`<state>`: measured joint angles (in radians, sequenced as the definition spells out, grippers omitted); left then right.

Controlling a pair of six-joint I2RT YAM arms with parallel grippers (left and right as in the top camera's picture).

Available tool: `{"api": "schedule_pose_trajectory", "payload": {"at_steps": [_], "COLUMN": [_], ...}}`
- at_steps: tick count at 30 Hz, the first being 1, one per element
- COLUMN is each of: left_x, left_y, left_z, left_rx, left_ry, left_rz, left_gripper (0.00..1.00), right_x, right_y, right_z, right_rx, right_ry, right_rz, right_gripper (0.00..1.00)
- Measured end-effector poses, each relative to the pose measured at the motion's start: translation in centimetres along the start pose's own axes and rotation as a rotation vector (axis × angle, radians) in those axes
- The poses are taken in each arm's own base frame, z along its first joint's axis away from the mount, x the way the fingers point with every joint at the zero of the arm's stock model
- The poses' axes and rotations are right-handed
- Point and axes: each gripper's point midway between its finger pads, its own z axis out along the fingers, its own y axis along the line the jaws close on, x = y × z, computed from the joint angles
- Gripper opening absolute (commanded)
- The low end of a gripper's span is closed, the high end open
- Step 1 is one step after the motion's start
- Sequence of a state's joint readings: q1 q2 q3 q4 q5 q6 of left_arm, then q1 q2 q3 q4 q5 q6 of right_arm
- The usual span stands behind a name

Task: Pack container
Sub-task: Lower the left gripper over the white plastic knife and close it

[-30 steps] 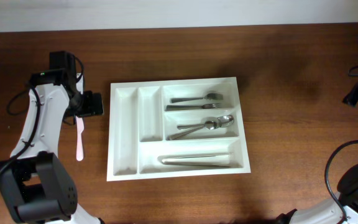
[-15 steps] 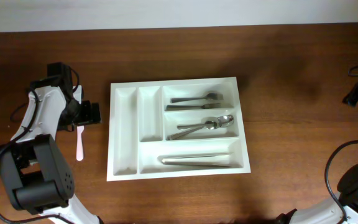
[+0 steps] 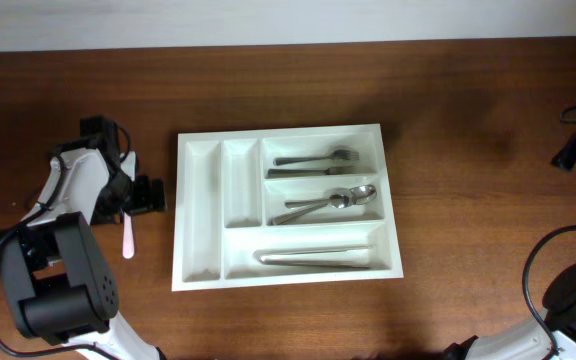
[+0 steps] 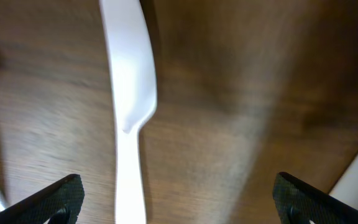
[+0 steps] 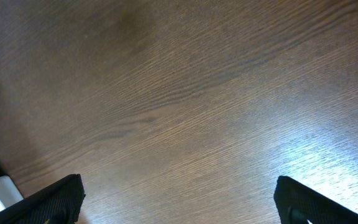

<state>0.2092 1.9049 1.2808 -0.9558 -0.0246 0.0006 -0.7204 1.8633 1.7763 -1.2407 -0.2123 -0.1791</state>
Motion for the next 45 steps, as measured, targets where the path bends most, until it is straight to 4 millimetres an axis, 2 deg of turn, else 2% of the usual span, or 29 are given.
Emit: {"api": "schedule_pose_trajectory", "payload": {"at_steps": [5, 15, 29, 43, 45], "left_x": [1.2, 0.3, 0.5, -0.1, -0.1], "left_y": [0.3, 2.4, 2.3, 2.5, 2.5], "left_z": [0.8, 0.9, 2.4, 2.5, 2.5], "left_rx": [0.007, 0.011, 0.013, 0.005, 0.005], "left_ry": [0.033, -0.007, -0.027, -0.052, -0.052], "left_rz": [-0.013, -0.048, 0.014, 0.025, 0.024], "left_gripper": [0.99, 0.99, 0.99, 1.00, 0.93], "right_x": [0.0, 0.0, 0.0, 0.0, 0.0], "right_y": [0.0, 0.0, 0.0, 0.0, 0.0], "right_z": [0.0, 0.0, 0.0, 0.0, 0.0], "right_rx": [0.000, 0.000, 0.000, 0.000, 0.000], "right_ry": [0.000, 0.000, 0.000, 0.000, 0.000], "right_rz": [0.000, 0.000, 0.000, 0.000, 0.000], "right_gripper": [0.99, 0.99, 0.99, 0.99, 0.99]}}
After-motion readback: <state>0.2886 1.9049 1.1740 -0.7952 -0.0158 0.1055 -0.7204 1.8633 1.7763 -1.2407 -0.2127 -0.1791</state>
